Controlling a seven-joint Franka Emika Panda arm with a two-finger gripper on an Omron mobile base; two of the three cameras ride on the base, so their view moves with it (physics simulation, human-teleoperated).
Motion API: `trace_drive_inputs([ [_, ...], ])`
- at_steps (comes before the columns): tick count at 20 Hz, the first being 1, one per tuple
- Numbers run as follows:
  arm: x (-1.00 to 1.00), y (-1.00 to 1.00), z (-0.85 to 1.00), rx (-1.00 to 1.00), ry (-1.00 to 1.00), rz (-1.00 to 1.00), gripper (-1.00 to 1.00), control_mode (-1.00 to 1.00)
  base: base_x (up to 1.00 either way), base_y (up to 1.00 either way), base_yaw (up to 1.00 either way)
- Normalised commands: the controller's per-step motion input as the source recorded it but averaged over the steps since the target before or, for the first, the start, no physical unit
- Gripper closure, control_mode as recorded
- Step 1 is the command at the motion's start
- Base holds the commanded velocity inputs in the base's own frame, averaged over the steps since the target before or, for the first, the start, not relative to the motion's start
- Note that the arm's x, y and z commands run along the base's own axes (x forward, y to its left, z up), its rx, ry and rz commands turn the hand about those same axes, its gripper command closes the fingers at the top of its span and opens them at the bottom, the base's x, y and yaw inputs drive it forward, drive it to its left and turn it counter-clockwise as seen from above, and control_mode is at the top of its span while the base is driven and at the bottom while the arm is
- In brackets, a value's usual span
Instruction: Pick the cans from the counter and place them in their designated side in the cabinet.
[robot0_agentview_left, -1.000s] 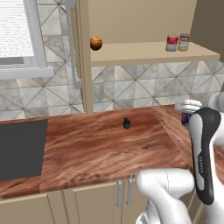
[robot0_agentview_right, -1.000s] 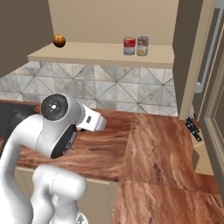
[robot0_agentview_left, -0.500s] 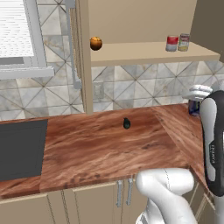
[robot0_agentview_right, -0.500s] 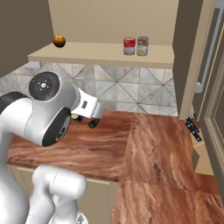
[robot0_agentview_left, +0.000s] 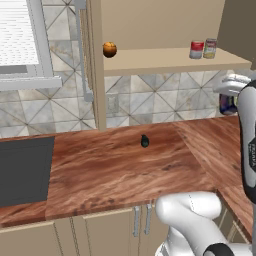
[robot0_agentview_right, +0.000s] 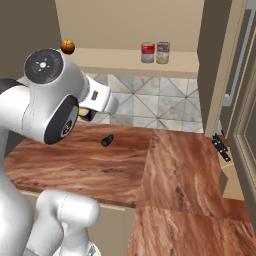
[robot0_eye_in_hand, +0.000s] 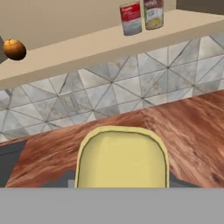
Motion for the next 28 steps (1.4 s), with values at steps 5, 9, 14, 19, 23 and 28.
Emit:
trace_drive_inputs([
  [5,0.3,0.0,0.26,0.0,-0.05,0.03,1.0,-1.0,0.0,0.0,0.0],
  [9,0.35,0.0,0.25,0.0,-0.03,0.03,1.0,-1.0,0.0,0.0,0.0],
  [14,0.32,0.0,0.21,0.0,-0.05,0.03,1.0,-1.0,0.0,0.0,0.0],
  [19,0.34,0.0,0.16,0.0,-0.06,0.02,1.0,-1.0,0.0,0.0,0.0],
  [23,0.38,-0.01,0.1,0.0,-0.05,0.0,1.0,-1.0,0.0,0.0,0.0],
  [28,0.48,-0.07,0.04,0.0,-0.02,0.0,1.0,-1.0,0.0,0.0,0.0],
])
